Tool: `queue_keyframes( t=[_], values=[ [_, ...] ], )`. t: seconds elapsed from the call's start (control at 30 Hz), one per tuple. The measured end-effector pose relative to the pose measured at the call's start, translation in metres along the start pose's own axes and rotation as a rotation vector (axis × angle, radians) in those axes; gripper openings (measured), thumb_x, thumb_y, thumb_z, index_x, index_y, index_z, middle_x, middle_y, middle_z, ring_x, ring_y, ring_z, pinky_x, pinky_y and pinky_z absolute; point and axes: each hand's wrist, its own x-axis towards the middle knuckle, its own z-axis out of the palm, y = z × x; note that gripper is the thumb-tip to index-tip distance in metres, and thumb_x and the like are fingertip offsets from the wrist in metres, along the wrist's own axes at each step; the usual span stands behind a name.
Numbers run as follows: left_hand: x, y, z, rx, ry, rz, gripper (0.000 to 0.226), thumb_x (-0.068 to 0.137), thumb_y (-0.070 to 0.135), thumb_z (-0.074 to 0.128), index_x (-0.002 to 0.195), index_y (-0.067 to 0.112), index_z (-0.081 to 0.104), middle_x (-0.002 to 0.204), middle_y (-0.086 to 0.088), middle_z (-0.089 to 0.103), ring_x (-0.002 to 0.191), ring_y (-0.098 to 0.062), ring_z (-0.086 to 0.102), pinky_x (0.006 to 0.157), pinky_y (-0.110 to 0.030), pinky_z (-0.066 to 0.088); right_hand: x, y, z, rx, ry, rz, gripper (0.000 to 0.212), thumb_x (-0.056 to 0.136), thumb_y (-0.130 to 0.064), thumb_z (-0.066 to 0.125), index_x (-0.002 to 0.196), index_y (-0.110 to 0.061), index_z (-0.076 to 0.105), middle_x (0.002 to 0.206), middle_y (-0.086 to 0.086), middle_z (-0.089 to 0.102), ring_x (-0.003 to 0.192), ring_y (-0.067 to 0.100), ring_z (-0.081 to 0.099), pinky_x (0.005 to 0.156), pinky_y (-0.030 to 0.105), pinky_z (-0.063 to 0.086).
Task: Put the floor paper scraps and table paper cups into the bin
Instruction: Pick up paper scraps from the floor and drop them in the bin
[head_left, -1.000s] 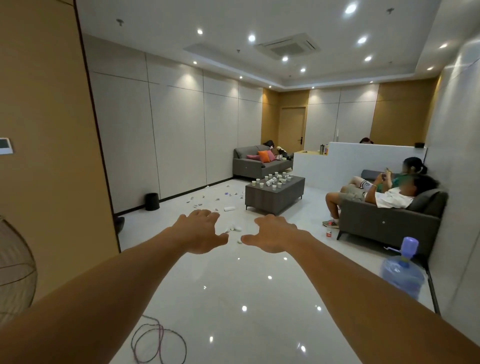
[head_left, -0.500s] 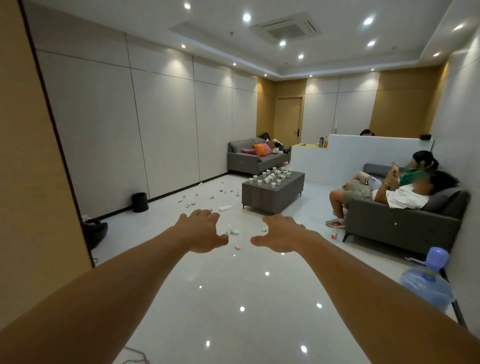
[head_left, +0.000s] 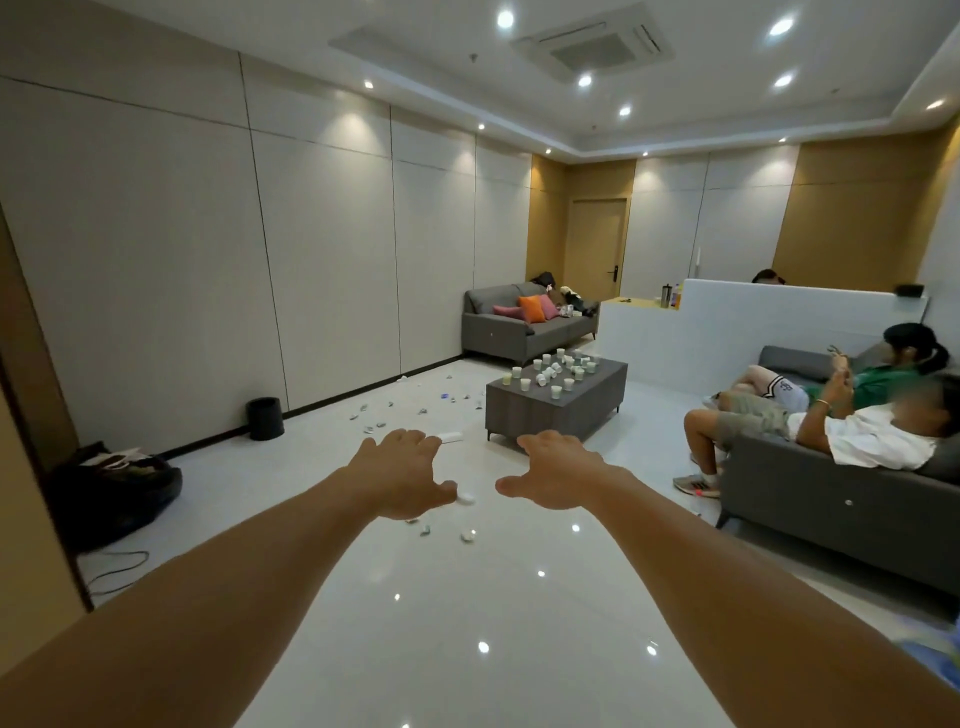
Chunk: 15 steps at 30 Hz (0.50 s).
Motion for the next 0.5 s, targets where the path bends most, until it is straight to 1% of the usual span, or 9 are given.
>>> queue_keyframes(
  t=[0.27, 0.4, 0.5],
  values=[
    [0.163, -0.033, 0.029, -0.018, 0.005, -0.020, 0.073, 0.088, 0.060, 0.042, 0.148, 0.023, 0.024, 0.155, 0.000, 0.025, 0.142, -0.021, 0.022, 0.113, -0.045, 0.023, 0.165, 0.025, 0.009, 0.001, -0.054, -0.025, 0.087, 0.083, -0.068, 0.056, 0.153, -0.025, 0.024, 0.157, 0.005, 0.026, 0.143, 0.034, 0.024, 0.111, 0.056, 0.029],
    [0.255, -0.066, 0.041, -0.058, 0.029, -0.029, 0.072, 0.089, 0.060, 0.041, 0.148, 0.022, 0.023, 0.155, -0.001, 0.025, 0.142, -0.022, 0.022, 0.112, -0.044, 0.024, 0.259, 0.026, 0.009, -0.026, -0.037, -0.021, 0.086, 0.084, -0.068, 0.055, 0.152, -0.026, 0.024, 0.157, 0.004, 0.026, 0.143, 0.033, 0.023, 0.109, 0.056, 0.028],
    [0.316, -0.090, 0.044, -0.057, -0.011, -0.019, 0.073, 0.089, 0.060, 0.041, 0.148, 0.022, 0.022, 0.155, -0.001, 0.024, 0.142, -0.022, 0.021, 0.112, -0.044, 0.024, 0.328, 0.026, 0.006, -0.036, -0.053, -0.003, 0.086, 0.084, -0.068, 0.055, 0.152, -0.026, 0.024, 0.157, 0.004, 0.026, 0.143, 0.032, 0.023, 0.109, 0.055, 0.028]
  ],
)
